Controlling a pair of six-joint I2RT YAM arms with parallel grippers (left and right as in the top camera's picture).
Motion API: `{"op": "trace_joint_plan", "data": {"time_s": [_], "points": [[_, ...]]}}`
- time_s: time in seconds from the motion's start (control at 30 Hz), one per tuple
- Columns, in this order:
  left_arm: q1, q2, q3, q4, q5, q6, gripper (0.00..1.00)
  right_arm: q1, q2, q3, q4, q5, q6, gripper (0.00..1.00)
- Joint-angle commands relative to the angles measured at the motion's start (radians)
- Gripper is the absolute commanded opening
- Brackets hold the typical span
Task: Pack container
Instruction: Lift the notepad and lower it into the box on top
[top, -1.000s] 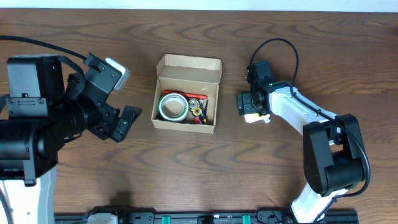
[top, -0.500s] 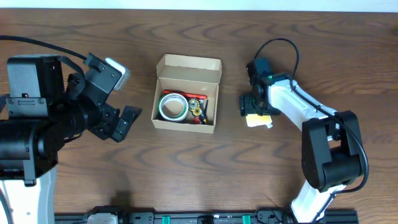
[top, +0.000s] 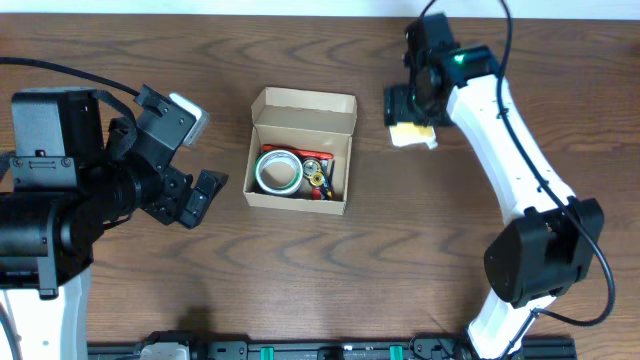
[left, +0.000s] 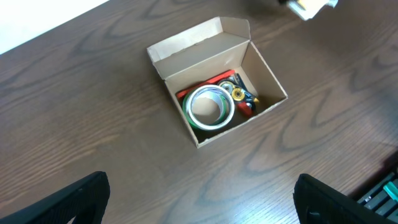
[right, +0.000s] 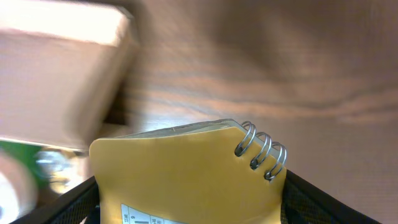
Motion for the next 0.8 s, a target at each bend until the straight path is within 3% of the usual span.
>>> {"op": "trace_joint_plan", "data": {"time_s": [0.0, 0.27, 0.5, 0.77], "points": [[0.006, 0.001, 0.014, -0.003, 0.015, 0.014, 0.95, 0.036, -0.003, 0.104, -0.019, -0.093, 0.011, 0.77], [0.006, 0.001, 0.014, -0.003, 0.015, 0.014, 0.95, 0.228, 0.012, 0.120, 0.005, -0.110, 0.070, 0.77], [0.006, 0.001, 0.014, -0.003, 0.015, 0.014, 0.95, 0.400, 0.088, 0.120, 0.006, 0.010, 0.267, 0.77], [0.006, 0.001, 0.014, -0.003, 0.015, 0.014, 0.95, 0.490, 0.185, 0.120, 0.008, 0.113, 0.507, 0.76]]}}
